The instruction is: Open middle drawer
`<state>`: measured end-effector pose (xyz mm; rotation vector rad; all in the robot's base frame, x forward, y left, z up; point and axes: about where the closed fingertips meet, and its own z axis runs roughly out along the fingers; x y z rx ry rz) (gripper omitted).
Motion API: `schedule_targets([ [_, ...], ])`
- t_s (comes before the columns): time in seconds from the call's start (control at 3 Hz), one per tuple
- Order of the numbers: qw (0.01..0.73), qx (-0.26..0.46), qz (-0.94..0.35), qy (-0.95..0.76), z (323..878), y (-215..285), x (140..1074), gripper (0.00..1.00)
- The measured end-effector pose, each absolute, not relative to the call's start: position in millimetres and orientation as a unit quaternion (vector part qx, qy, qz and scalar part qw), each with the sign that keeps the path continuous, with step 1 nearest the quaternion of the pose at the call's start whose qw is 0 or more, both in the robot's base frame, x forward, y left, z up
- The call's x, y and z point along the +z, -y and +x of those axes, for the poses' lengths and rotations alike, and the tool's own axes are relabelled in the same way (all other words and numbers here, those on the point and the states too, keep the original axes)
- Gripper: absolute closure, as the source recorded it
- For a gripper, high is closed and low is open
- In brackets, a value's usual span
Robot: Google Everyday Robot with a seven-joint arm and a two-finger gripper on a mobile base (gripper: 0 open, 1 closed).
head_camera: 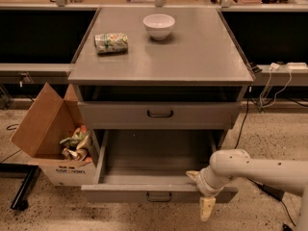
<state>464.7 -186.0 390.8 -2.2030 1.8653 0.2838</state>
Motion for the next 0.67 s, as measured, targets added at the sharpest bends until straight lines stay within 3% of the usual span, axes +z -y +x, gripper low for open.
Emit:
schedule_targets([
  [0.67, 0.16, 0.072, -0.773, -0.61, 466, 178, 483, 0.0],
])
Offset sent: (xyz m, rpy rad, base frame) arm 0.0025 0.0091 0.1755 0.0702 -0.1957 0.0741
